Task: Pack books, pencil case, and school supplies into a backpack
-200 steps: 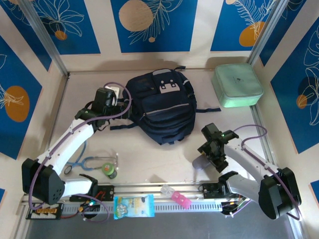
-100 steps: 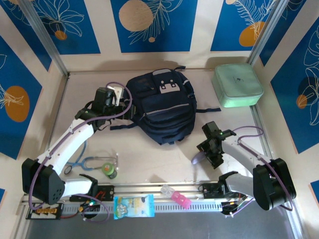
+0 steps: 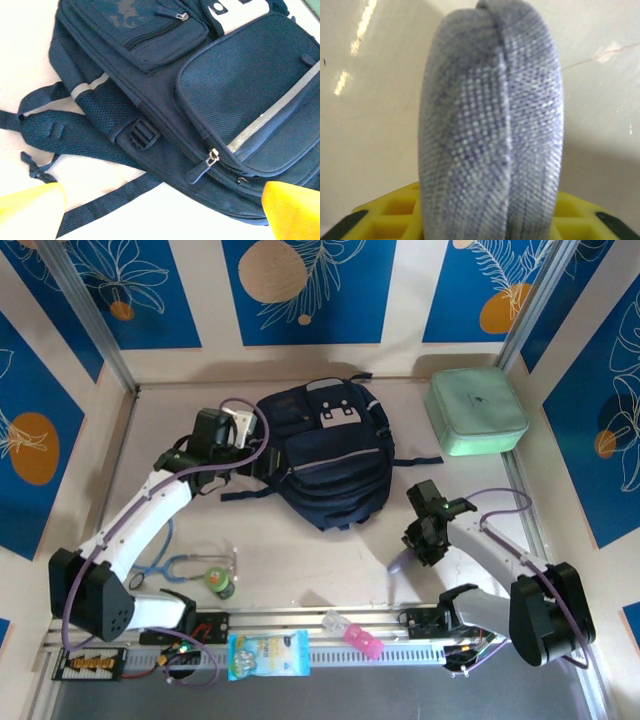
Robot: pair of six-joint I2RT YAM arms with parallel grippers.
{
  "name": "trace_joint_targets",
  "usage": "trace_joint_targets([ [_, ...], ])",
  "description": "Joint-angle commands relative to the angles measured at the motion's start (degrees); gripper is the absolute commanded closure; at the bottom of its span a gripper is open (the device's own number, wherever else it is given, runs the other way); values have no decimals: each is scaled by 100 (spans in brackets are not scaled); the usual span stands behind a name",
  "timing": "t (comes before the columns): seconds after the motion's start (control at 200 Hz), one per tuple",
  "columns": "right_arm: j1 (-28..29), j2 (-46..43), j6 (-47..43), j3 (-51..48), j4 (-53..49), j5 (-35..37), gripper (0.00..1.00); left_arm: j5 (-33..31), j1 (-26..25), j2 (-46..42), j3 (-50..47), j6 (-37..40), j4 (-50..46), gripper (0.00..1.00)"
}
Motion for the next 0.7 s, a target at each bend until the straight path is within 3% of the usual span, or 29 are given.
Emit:
trace_joint_targets([
  [0.0,-24,-230,-92,128,-203,26,74,256,-213,272,413,212,-262,0],
  [0.14,-23,-552,-369,248,-90,66,76,112,-769,805,933,662,-472,0],
  [0.4,-211,-868,-864,438,197,53,76,-269,-1676,2298,2418,2175,-1297,0],
  [0.695,-438,-949,-976,282,448,-182,76,-774,-2142,3792,3815,3306,-2210,13],
])
